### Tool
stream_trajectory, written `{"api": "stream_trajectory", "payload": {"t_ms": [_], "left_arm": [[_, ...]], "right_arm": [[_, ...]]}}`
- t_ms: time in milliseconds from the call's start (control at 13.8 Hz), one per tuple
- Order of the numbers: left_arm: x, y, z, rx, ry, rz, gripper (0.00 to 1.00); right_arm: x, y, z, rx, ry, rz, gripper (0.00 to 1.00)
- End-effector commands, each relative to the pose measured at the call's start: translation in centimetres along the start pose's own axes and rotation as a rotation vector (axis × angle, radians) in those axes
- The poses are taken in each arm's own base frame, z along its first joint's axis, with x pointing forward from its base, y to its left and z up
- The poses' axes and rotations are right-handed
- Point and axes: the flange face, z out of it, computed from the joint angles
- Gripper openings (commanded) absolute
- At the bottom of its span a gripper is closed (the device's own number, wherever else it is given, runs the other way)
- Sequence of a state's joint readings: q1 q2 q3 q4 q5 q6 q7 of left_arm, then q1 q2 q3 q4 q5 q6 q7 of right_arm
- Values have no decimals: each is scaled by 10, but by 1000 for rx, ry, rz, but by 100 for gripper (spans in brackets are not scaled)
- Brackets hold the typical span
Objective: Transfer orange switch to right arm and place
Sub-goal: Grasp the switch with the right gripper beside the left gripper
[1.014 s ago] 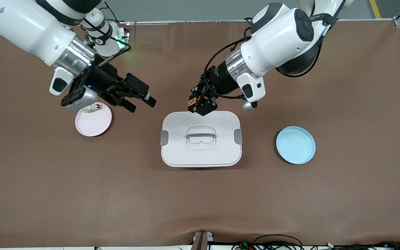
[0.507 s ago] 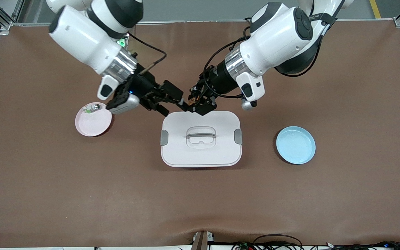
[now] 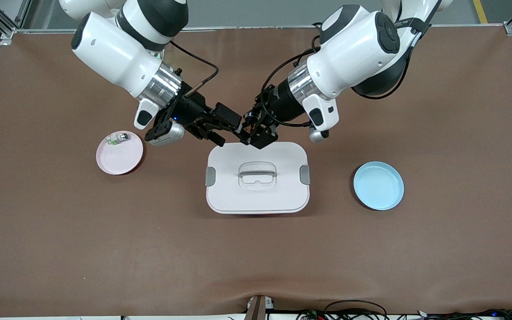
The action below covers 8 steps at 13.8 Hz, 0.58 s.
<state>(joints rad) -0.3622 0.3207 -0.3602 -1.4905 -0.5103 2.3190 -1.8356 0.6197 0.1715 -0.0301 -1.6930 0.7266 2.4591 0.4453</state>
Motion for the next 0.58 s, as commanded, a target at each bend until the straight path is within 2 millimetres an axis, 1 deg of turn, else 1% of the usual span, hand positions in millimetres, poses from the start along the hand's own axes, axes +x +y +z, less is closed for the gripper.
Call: {"api": "stream_trajectory", "payload": {"t_ms": [0, 290, 507], "left_arm": [[-2, 4, 5, -15, -17, -18, 10], [-1, 4, 5, -21, -18, -17, 10], [-2, 4, 4, -22, -20, -17, 10]], "right_arm": [[-8, -12, -3, 22, -30, 20, 100], [-29, -19, 9, 13, -60, -7, 100], [-31, -18, 12, -3, -64, -31, 100]]}}
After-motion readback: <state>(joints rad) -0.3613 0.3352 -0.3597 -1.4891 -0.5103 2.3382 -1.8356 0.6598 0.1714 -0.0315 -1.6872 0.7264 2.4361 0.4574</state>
